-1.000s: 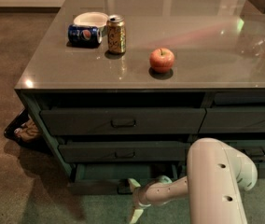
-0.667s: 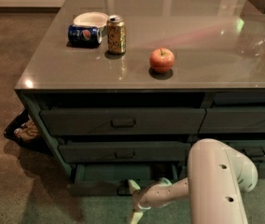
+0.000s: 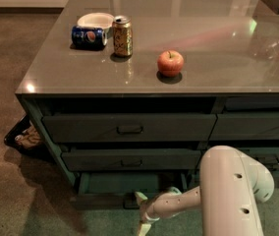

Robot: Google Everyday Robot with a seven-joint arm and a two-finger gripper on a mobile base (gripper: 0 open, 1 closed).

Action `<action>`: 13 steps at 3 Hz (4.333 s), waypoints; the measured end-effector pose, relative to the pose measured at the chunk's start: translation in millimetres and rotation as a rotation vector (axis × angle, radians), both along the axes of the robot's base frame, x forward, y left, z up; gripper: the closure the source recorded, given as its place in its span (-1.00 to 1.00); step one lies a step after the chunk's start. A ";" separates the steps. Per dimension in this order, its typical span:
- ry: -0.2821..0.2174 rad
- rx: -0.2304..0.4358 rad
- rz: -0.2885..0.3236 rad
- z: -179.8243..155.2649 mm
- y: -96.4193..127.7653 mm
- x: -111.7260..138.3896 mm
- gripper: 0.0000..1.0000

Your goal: Open bottom drawer

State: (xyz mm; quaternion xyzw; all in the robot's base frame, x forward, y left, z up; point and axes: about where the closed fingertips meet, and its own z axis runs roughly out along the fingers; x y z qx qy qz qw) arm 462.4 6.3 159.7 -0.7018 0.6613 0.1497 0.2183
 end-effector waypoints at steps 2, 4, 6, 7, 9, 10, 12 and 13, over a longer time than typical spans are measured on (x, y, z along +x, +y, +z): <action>0.069 -0.002 -0.014 5.0 -2.3 -27.7 -1.00; 0.078 -0.006 -0.013 5.3 -3.0 -31.4 -1.00; 0.105 -0.045 0.020 28.9 -10.3 -55.5 -1.00; 0.031 -0.039 0.067 45.3 5.3 -25.6 -1.00; 0.149 0.010 0.059 4.7 24.2 -65.2 -1.00; 0.149 0.010 0.059 10.9 27.0 -63.9 -1.00; 0.149 0.010 0.059 11.6 28.3 -63.5 -1.00; 0.149 0.010 0.059 11.8 29.1 -63.3 -1.00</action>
Offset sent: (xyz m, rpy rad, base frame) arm -0.2255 0.0009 0.0219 -0.0116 0.3766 0.0225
